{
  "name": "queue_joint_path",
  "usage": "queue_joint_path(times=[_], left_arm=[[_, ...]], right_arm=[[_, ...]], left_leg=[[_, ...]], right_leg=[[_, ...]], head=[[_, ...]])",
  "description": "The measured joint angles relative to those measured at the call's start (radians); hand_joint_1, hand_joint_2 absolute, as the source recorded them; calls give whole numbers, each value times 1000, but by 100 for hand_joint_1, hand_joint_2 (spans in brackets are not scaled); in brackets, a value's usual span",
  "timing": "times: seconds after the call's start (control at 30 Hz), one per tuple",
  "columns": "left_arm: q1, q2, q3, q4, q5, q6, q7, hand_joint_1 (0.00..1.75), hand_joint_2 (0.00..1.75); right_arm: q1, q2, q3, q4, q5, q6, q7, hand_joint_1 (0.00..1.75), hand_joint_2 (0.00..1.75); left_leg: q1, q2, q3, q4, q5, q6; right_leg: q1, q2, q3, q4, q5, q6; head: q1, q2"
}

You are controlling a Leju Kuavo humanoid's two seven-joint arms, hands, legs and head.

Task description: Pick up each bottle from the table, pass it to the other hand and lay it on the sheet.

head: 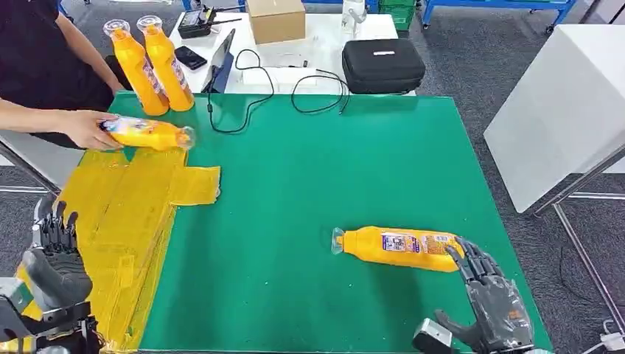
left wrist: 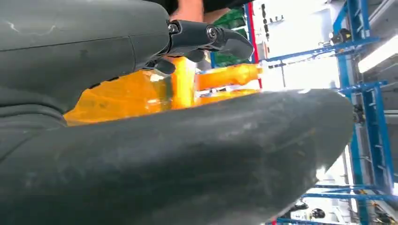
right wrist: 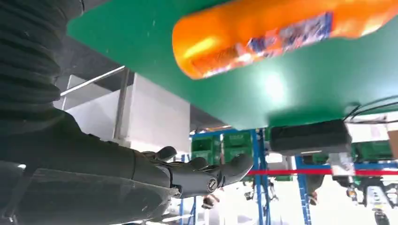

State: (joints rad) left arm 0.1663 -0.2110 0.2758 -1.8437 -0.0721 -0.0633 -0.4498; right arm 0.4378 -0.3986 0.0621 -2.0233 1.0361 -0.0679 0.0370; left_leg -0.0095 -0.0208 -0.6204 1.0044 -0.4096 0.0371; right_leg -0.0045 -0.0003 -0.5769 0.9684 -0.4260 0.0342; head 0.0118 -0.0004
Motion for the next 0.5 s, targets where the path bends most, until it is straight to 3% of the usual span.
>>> queue_joint_path(times=[0.23,0.5], left_arm=[[-27,-1,-6,24,12,-11,0,0,0],[-62,-1,-24,52,13,-20,0,0,0]], right_arm=[[-87,53,-91,115,1,42,-66,0,175],[-249,103,-87,304,35,69,-86,0,175]], left_leg=[[0,0,0,0,1,0],[0,0,0,0,1,1]], right_leg=[[0,0,4,0,0,0],[0,0,4,0,0,0]], head=[[0,0],[0,0]])
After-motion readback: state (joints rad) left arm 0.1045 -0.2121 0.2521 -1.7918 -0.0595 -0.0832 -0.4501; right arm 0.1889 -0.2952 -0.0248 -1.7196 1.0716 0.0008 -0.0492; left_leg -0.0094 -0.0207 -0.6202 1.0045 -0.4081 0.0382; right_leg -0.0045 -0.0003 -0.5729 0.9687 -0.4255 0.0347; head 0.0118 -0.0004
